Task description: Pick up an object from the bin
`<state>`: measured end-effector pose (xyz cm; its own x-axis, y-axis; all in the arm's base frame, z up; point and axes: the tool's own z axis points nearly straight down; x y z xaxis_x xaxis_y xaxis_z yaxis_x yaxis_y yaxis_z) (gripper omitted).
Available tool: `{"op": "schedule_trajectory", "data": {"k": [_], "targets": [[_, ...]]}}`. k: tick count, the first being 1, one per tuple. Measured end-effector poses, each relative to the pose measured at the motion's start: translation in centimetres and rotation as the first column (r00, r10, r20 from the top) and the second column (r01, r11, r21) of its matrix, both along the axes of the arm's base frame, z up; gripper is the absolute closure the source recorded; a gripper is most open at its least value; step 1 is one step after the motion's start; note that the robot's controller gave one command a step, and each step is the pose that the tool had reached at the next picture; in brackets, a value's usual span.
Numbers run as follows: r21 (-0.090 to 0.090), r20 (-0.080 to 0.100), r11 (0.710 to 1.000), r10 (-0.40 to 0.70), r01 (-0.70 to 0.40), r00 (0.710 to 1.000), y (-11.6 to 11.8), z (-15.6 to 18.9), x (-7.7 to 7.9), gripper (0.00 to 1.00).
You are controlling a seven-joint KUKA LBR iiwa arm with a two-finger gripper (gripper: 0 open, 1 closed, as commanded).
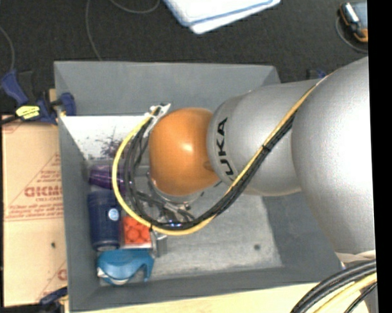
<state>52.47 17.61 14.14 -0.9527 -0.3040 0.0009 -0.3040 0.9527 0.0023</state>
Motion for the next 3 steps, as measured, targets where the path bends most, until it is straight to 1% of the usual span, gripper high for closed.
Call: {"op": "schedule_trajectory", "data": {"k": [1,2,3], "targets": [[0.001,0.004,0.998,-0.060,0.060,0.998,-1.7,-0.7,4.0,0.00],[-0.003,0.004,0.980,-0.200,0.200,0.980,-0.8,-7.2,1.1,0.00],[0.001,0.009,0.988,-0.158,0.157,0.987,-0.6,-7.0,2.7,1.00]]}}
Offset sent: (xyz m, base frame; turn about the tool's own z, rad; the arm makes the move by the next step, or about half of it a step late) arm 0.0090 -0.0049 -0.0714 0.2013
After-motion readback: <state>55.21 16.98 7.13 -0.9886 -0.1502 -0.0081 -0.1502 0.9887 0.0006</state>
